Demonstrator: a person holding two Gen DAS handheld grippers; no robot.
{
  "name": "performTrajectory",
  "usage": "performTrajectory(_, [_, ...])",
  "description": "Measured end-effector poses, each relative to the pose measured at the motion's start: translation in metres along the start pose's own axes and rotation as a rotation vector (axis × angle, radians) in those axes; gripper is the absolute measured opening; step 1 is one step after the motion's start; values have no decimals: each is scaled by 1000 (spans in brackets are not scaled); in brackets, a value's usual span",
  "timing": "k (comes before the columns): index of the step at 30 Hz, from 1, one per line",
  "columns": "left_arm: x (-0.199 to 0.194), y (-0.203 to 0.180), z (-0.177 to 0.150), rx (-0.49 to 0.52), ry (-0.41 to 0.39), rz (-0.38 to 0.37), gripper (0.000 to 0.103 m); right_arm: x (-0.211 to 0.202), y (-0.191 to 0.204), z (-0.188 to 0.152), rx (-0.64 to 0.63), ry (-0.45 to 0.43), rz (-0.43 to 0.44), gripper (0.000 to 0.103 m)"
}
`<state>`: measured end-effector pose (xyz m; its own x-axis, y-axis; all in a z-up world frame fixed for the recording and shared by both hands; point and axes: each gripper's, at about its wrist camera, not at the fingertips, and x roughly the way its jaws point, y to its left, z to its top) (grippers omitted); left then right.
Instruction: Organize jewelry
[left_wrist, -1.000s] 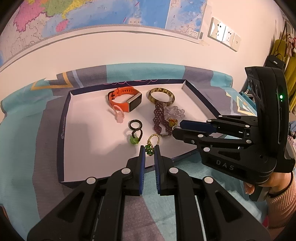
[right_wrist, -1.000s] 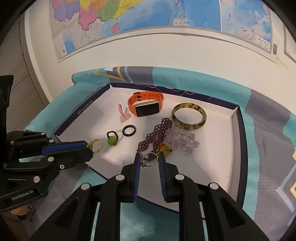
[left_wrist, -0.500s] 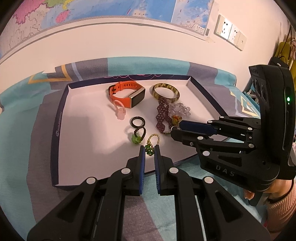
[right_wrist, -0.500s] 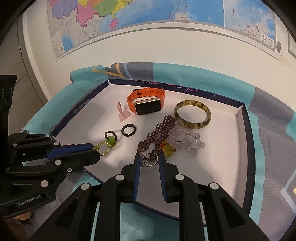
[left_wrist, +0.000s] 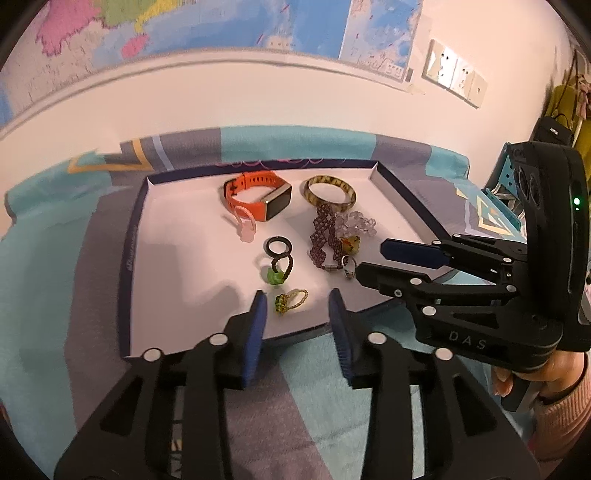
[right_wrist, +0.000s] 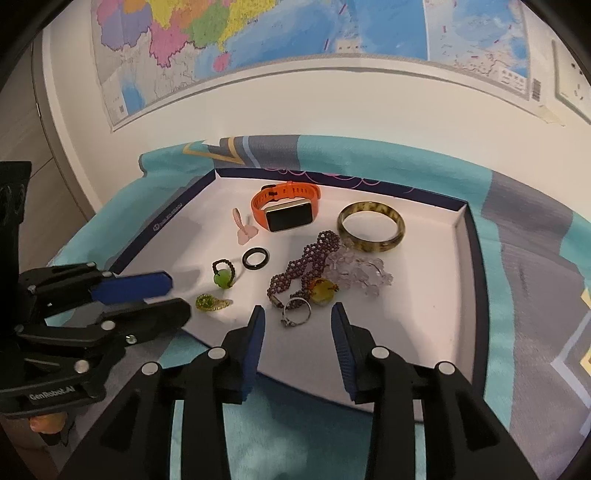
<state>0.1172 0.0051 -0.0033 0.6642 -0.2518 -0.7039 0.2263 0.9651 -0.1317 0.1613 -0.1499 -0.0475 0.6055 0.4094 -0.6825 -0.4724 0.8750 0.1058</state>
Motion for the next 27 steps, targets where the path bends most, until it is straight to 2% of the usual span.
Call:
performTrajectory(2, [-9,-1,-3,5,-24,10,53,-6,0,-3,6,-12,-6,48])
performTrajectory(3, [-12,-2,-4,7,-34,18,57,-11,1,-6,7,-22,-17,53])
performTrajectory(5, [-20,-2,-8,8,-50,33,74,-17,1,-10,11,-38,-29,60])
performTrajectory(7, [-28,-2,-13,9,-75,46,78,-23,2,-17,13,-43,-38,65])
performTrajectory(8, [-31,-2,-16,8,-82,47,91,-26,3,-20,11,-46,-50,73])
performTrajectory(9, [-35,-2,-19,-2,-93,46,99,-29,4,-24,8,-53,-60,79])
performTrajectory(11, [-42,-1,-24,-15,-121,50,97,-35,8,-30,-11,-68,-80,82])
performTrajectory(14, [-47,-2,-30,-14,-132,60,97,-43,11,-38,-7,-77,-88,92])
performTrajectory(27, [-61,-11,-51,-23,-131,145,97,-66,19,-65,23,-101,-109,96])
